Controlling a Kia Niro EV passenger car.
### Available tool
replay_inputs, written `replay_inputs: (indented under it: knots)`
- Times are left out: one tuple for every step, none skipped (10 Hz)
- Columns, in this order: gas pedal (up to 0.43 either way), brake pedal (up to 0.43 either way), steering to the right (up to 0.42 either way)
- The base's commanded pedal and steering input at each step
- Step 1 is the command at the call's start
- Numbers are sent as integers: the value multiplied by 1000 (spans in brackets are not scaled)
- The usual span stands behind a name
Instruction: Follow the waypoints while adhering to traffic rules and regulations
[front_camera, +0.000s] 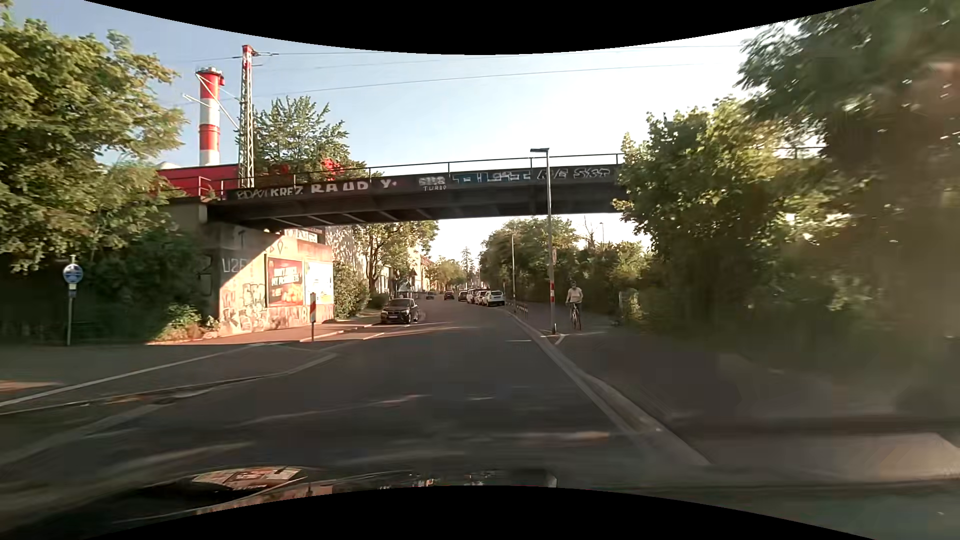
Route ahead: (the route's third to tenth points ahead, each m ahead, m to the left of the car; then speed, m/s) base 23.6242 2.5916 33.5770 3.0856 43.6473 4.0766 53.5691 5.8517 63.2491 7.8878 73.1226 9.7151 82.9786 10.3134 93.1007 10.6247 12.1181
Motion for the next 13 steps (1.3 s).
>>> replay_inputs:
  knots:
    - [47,0,-1]
    - [47,0,-2]
    - [59,0,-2]
    - [59,0,-3]
    - [59,0,-4]
    - [59,0,-4]
    - [59,0,-5]
    - [59,0,-6]
    - [59,0,-6]
    - [59,0,-7]
    - [59,0,-8]
    - [59,0,-8]
    - [59,0,-10]
